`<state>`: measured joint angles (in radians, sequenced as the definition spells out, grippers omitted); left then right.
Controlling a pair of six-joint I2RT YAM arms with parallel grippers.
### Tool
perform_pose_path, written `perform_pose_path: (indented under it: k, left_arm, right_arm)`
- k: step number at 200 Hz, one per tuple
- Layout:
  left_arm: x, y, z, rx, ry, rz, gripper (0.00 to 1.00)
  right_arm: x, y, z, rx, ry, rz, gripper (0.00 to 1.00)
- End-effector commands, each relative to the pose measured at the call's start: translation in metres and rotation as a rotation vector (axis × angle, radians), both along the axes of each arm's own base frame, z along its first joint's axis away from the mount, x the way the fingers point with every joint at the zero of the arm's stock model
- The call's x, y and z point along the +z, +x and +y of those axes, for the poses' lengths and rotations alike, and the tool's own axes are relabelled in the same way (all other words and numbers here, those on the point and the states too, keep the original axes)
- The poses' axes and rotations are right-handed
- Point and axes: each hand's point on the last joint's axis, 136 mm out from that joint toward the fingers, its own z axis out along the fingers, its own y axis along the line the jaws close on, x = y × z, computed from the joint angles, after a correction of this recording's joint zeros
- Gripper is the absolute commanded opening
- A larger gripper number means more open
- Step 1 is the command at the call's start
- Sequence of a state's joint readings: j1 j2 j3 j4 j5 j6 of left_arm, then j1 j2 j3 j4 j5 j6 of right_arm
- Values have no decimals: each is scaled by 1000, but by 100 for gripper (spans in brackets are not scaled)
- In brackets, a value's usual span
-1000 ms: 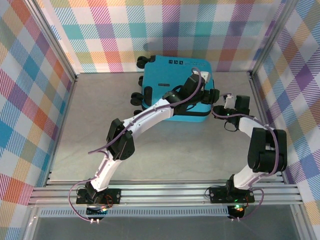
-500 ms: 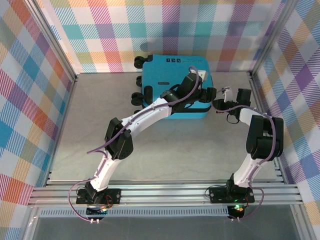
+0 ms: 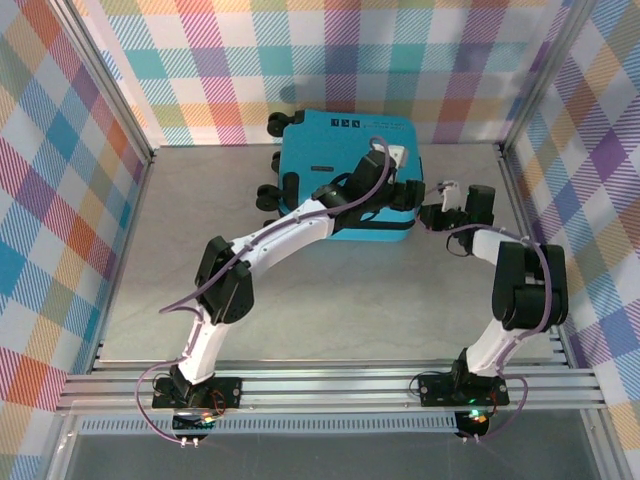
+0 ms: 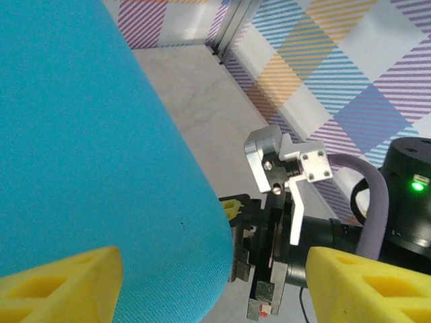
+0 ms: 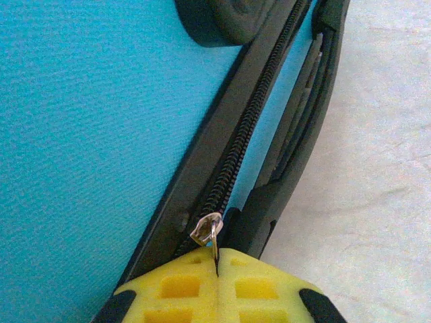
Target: Pack the luggage
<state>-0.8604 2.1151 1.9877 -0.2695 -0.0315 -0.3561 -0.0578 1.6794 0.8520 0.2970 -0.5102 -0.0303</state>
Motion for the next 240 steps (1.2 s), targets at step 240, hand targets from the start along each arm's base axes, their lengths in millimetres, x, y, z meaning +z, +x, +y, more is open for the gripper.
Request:
perform_pose_path:
  k: [240]
  left_arm:
    - [7, -61, 94, 79, 243, 47, 72]
  right_arm:
    - [53, -115, 123, 272, -32, -256, 0]
